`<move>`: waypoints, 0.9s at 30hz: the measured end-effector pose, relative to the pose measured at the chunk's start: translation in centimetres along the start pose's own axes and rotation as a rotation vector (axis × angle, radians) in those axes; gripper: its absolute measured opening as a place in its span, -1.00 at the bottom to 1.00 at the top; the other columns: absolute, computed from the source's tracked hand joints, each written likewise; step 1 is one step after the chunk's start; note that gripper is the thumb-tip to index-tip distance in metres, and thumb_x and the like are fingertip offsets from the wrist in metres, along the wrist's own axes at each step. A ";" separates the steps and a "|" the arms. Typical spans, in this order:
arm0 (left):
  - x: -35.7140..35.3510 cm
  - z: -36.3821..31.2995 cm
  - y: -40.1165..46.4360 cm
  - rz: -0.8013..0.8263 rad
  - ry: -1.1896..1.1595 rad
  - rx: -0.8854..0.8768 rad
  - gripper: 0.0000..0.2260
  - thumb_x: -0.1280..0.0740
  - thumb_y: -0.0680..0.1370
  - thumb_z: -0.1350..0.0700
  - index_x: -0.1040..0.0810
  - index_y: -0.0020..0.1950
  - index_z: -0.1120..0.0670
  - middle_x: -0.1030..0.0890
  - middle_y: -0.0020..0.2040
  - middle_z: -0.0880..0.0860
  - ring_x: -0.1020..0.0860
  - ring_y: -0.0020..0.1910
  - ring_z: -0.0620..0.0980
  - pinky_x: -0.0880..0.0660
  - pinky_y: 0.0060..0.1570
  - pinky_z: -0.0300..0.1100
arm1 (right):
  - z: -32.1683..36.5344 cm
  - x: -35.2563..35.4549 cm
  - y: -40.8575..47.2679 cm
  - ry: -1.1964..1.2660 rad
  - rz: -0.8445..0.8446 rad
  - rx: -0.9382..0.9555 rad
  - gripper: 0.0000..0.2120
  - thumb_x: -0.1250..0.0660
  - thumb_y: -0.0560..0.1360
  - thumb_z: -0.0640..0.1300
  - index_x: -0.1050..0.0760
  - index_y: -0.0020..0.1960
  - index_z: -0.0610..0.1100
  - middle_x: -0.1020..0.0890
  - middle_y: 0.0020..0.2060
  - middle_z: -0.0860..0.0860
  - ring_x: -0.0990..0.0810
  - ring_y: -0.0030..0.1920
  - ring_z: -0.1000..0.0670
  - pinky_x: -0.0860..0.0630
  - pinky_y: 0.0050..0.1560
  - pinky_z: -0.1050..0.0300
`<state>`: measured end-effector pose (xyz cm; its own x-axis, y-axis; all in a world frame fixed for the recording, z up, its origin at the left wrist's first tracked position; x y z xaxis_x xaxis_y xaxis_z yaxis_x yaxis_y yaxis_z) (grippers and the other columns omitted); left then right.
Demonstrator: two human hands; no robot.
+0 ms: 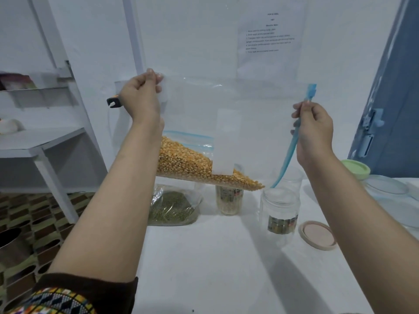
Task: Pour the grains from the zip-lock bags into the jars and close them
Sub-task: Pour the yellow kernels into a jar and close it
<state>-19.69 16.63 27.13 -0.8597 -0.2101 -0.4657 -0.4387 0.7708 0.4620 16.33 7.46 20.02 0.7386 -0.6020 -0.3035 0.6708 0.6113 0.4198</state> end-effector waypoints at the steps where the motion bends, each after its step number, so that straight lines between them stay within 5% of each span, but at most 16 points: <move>1: -0.2 0.0 0.0 0.008 -0.002 -0.006 -0.89 -0.36 0.59 0.19 -0.61 -0.12 0.18 -0.67 -0.24 0.00 -0.51 -0.38 -0.17 -0.52 -0.18 -0.33 | 0.0 0.2 0.0 -0.002 -0.009 -0.001 -0.73 -0.16 0.67 -0.03 -0.53 -0.15 0.00 -0.52 -0.29 0.11 -0.40 -0.34 0.12 -0.41 -0.28 0.26; 27: -3.3 -1.9 0.6 0.094 -0.039 -0.103 -0.88 -0.36 0.58 0.21 -0.61 -0.14 0.19 -0.67 -0.30 -0.01 -0.54 -0.38 -0.15 -0.50 -0.21 -0.29 | 0.2 1.7 0.1 0.070 -0.052 0.006 -0.72 -0.15 0.68 -0.03 -0.53 -0.15 0.01 -0.50 -0.27 0.11 -0.41 -0.29 0.15 -0.42 -0.20 0.24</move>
<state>-17.58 16.61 30.37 -0.8880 -0.1147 -0.4452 -0.3833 0.7194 0.5792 17.64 6.43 19.70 0.7056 -0.5954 -0.3842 0.7083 0.5767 0.4072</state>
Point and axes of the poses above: each hand's wrist, its own y-axis towards the middle knuckle, its own x-axis out of the back of the hand, z = x × y, the point moved 8 cm from there along y, towards the middle knuckle
